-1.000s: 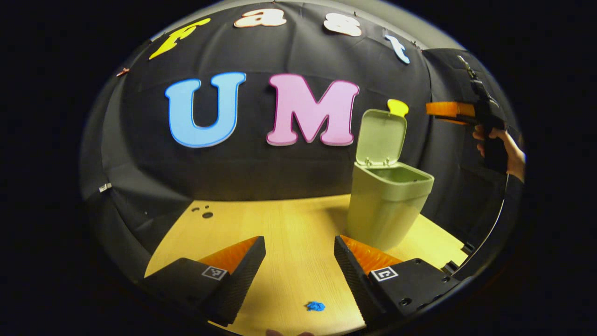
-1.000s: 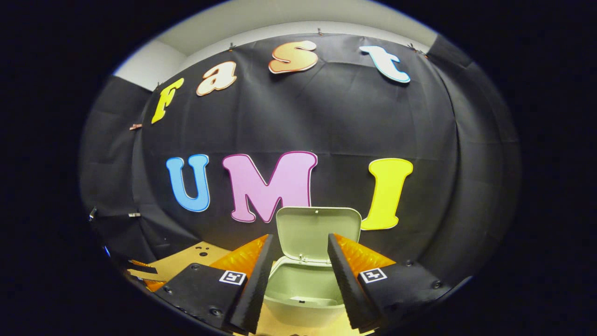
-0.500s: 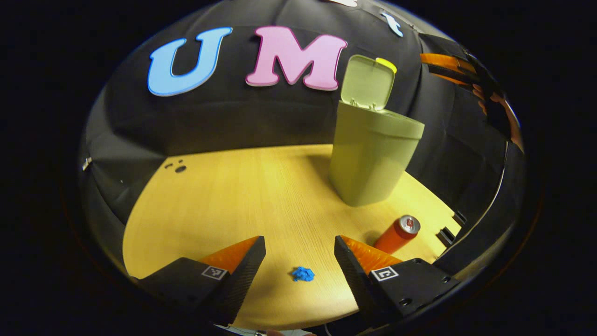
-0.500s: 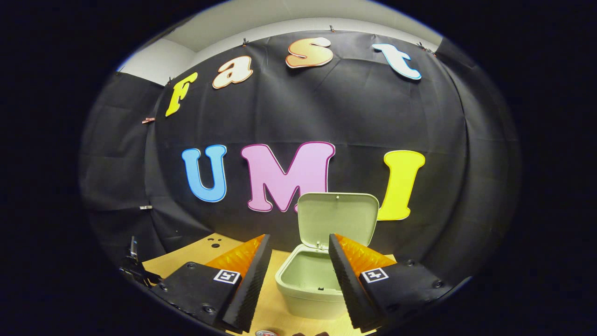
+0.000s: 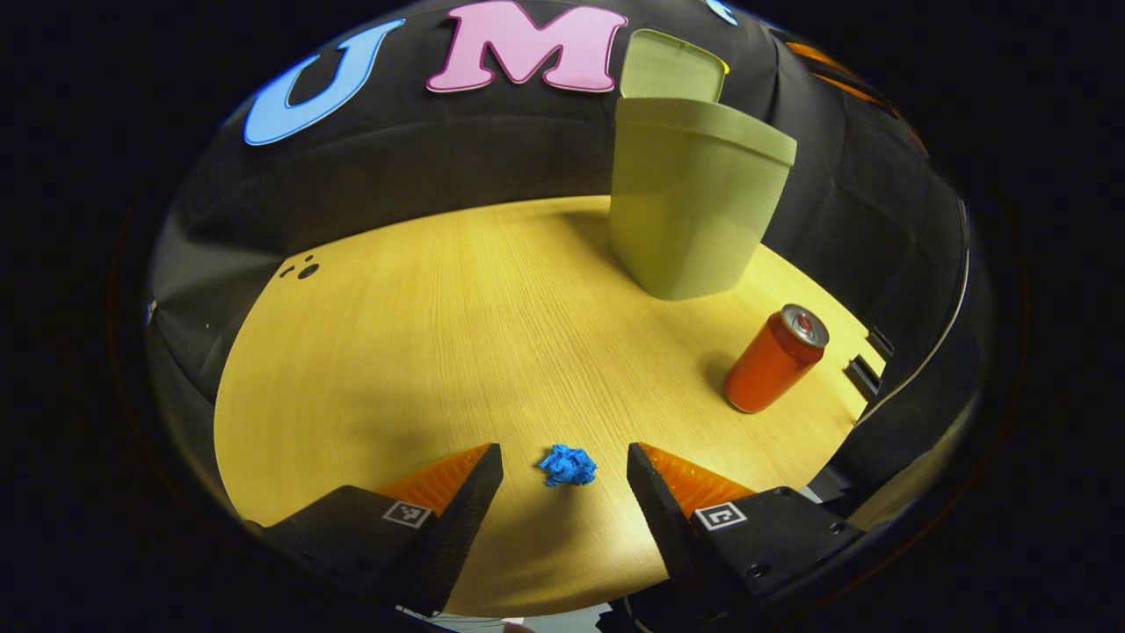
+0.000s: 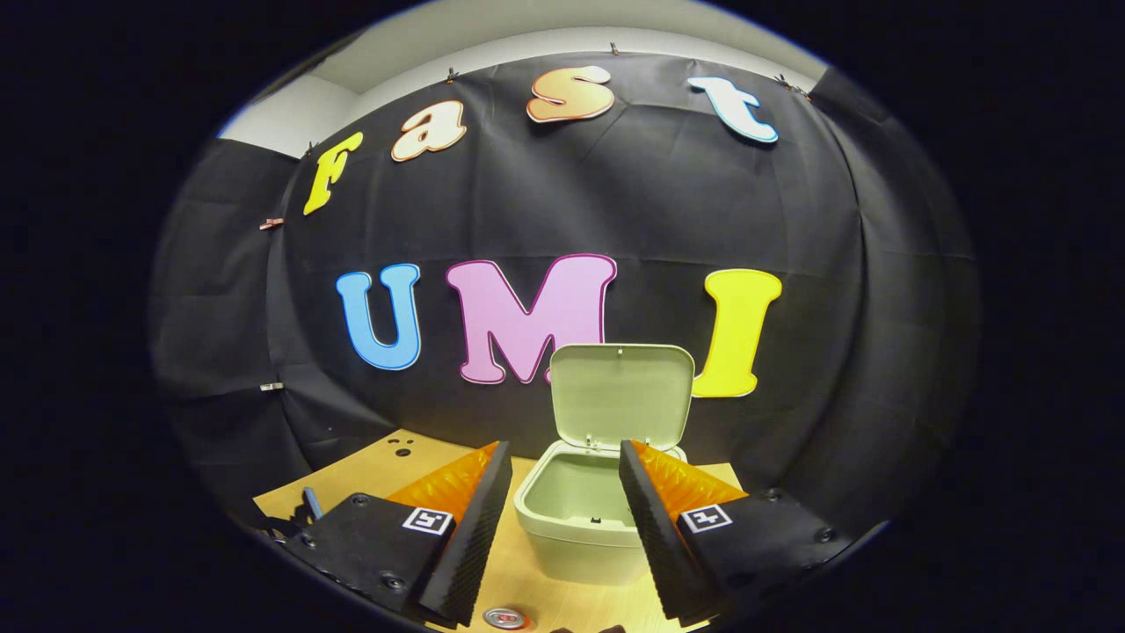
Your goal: Press the lid of the desktop garbage bin to open it, pick up the crumpled paper on the desktop and throw it into the bin, then pick up the pop can on the desktop and drop it into the bin, and finally close the garbage bin lid.
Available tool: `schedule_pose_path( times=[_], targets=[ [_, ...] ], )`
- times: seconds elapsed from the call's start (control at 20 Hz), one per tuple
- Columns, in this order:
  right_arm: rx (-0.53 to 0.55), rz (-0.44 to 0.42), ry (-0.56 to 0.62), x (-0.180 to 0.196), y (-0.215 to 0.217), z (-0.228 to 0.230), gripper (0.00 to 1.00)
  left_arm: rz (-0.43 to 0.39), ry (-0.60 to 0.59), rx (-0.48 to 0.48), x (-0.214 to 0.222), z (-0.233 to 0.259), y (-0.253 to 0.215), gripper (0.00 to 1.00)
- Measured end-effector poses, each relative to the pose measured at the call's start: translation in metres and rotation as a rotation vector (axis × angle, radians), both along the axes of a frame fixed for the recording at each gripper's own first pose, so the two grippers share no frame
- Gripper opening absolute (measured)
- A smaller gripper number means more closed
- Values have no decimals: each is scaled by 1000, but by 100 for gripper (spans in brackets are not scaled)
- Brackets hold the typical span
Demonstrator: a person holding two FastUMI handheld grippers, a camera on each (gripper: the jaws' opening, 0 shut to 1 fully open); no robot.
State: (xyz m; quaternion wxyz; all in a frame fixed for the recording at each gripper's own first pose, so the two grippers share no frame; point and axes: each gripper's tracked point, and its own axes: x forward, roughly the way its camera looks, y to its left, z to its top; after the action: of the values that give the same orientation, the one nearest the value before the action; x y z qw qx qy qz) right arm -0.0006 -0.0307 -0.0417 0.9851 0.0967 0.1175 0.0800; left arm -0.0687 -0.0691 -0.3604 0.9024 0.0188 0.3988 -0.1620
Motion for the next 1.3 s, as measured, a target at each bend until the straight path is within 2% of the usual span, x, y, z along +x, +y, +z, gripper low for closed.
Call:
schedule_pose_path(
  times=[0.2,0.35,0.5,0.75,0.8,0.85,0.9,1.0,1.3],
  targets=[
    [48,-22,40,-14,-6,-8,80,-28,36,18,3,-22,-8,89],
    [42,-41,62,-21,-15,-15,80,-46,53,53,6,-36,-10,86],
    [24,-52,69,-25,-24,-16,82,-48,72,73,7,-47,-10,74],
    [20,-61,88,-27,-33,-22,82,-38,86,96,8,-57,-9,68],
    [19,-63,90,-27,-34,-23,82,-39,85,95,10,-57,-11,58],
    [22,-62,91,-27,-33,-23,82,-41,82,98,10,-57,-11,55],
    [26,-60,92,-27,-32,-24,82,-42,77,101,12,-56,-10,48],
    [24,-55,97,-29,-30,-27,82,-33,56,101,16,-49,-7,41],
    [40,-37,115,-31,-22,-35,82,9,-51,59,35,0,1,38]
  ],
)
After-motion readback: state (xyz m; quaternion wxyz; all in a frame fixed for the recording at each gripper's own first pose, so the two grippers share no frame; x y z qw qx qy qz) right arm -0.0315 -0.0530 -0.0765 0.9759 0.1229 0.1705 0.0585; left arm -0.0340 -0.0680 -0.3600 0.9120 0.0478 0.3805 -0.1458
